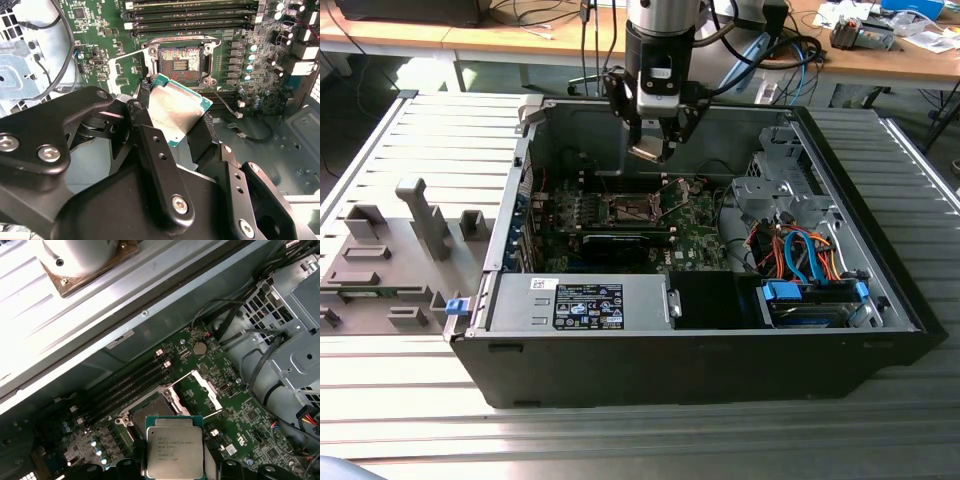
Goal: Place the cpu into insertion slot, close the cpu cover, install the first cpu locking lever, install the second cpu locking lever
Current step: 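Place the cpu into insertion slot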
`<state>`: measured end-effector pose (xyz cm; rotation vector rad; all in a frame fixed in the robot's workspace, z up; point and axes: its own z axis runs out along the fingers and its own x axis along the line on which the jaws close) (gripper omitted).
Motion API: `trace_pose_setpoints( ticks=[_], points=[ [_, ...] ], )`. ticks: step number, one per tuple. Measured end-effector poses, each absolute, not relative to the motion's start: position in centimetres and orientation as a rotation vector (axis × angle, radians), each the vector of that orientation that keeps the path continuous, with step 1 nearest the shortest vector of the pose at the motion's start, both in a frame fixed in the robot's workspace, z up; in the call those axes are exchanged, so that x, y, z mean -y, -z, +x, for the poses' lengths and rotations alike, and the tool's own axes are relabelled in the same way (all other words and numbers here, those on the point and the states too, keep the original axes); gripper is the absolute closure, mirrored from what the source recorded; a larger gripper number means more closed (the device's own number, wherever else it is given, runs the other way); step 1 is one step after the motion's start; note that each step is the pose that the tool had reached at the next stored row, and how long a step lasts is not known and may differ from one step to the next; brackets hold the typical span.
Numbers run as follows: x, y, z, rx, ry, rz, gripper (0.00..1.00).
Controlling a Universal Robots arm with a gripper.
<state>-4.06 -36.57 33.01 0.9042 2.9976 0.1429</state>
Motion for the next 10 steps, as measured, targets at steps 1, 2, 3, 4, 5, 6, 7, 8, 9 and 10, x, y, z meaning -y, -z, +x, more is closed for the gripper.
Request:
trace_pose_setpoints(
  ticks=[1, 2, 3, 4, 5, 6, 7, 8, 9, 10],
  points=[
    [36.57, -33.01, -4.06, -2.995, -0.143, 0.912, 0.46],
    [36.57, -33.0, -4.06, -2.994, -0.143, 0.916, 0.46],
    [36.57, -33.01, -4.06, -2.992, -0.143, 0.92, 0.46],
    [36.57, -33.01, -4.06, -2.99, -0.143, 0.926, 0.46],
    [36.57, -33.0, -4.06, -2.988, -0.143, 0.933, 0.46],
    [36.57, -33.0, -4.06, -2.986, -0.143, 0.938, 0.46],
    [36.57, -33.0, -4.06, -2.985, -0.143, 0.942, 0.46],
    [36.57, -33.01, -4.06, -2.982, -0.143, 0.95, 0.46],
    [36.57, -33.0, -4.06, -2.98, -0.143, 0.956, 0.46],
    [36.57, -33.01, -4.06, -2.976, -0.143, 0.965, 0.46]
  ],
)
